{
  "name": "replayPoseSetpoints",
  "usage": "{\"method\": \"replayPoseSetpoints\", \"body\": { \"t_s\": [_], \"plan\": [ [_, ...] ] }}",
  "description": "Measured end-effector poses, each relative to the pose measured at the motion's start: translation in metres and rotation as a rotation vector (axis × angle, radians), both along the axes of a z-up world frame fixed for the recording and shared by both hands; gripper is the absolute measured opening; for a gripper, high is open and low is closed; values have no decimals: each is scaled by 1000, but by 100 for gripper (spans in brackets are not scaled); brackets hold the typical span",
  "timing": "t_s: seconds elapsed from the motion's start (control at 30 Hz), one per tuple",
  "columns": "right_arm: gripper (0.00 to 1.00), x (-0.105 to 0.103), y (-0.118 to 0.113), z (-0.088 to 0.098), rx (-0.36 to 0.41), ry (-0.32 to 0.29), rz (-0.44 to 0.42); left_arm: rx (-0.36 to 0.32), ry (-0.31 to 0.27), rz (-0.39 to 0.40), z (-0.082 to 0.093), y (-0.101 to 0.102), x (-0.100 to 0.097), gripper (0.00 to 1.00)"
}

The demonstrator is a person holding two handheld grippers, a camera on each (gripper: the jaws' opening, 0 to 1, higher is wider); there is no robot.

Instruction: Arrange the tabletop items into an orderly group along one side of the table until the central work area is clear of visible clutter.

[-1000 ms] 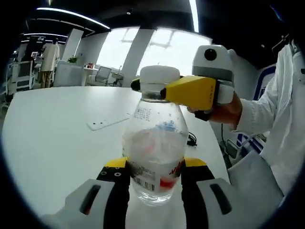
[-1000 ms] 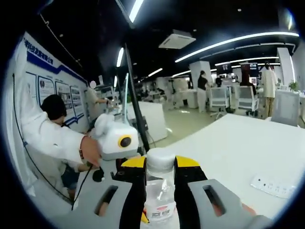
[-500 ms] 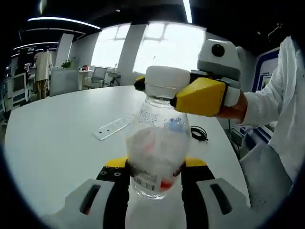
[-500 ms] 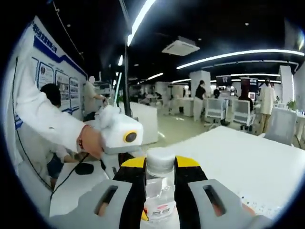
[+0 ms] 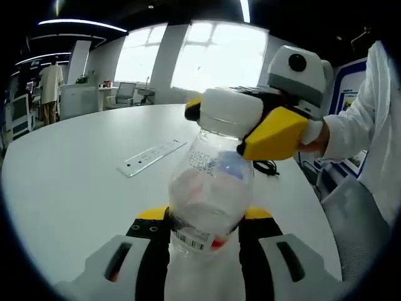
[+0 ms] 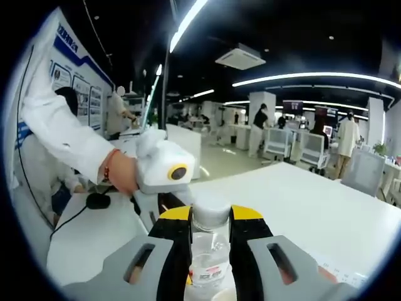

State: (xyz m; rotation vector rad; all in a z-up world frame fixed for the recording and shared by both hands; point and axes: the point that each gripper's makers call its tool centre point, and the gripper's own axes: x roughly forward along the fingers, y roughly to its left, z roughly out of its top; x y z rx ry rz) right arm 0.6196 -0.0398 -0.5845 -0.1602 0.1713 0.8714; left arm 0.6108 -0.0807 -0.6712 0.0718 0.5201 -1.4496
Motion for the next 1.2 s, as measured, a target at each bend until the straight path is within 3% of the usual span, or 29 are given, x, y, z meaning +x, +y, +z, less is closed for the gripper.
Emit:
{"method": "replayPoseSetpoints", "body": {
  "t_s": [0.6,1.2],
  "plan": [
    [19,-1,-7,-20,-46,18,-21,30,9,-21,-19,-4,0,44],
    [21,-7,-3,-19,-45,41,-11,48,20,-7,-22,-1,-2,47]
  ]
}}
